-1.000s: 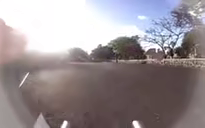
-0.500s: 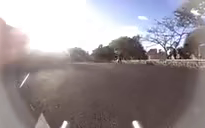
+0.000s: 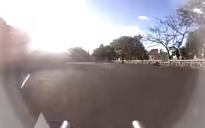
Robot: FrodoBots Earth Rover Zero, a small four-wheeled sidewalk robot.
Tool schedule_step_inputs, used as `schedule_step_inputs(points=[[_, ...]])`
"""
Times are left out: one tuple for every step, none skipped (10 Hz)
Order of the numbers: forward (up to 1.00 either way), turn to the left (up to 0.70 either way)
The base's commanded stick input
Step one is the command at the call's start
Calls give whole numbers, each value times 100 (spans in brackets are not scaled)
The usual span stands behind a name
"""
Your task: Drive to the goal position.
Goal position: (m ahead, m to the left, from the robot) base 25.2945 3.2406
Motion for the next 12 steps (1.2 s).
schedule_step_inputs(points=[[70,4],[70,5],[70,8],[70,16],[70,24],[70,3],[70,3],[70,3],[70,3],[70,3],[70,3],[70,3]])
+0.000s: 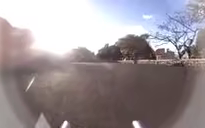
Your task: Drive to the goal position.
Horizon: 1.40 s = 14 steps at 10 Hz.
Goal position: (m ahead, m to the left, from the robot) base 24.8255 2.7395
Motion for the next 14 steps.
schedule_step_inputs(points=[[70,3],[70,3],[70,3],[70,3],[70,3],[70,3],[70,3],[70,3],[70,3],[70,3],[70,3],[70,3],[70,3],[70,3]])
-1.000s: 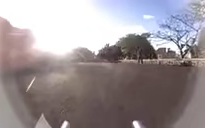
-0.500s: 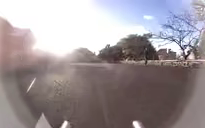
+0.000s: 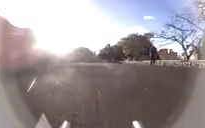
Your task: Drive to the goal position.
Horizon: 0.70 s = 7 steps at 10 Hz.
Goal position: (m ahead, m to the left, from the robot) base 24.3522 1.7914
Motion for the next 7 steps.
schedule_step_inputs(points=[[70,3],[70,3],[70,3],[70,3],[70,3],[70,3],[70,3]])
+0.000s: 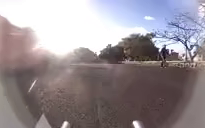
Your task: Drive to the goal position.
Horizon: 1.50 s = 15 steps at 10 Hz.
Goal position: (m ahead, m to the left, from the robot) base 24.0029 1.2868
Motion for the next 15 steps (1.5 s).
schedule_step_inputs(points=[[70,3],[70,3],[70,3],[70,3],[70,3],[70,3],[70,3],[70,3],[70,3],[70,3],[70,3],[70,3],[70,3],[70,3],[70,3]])
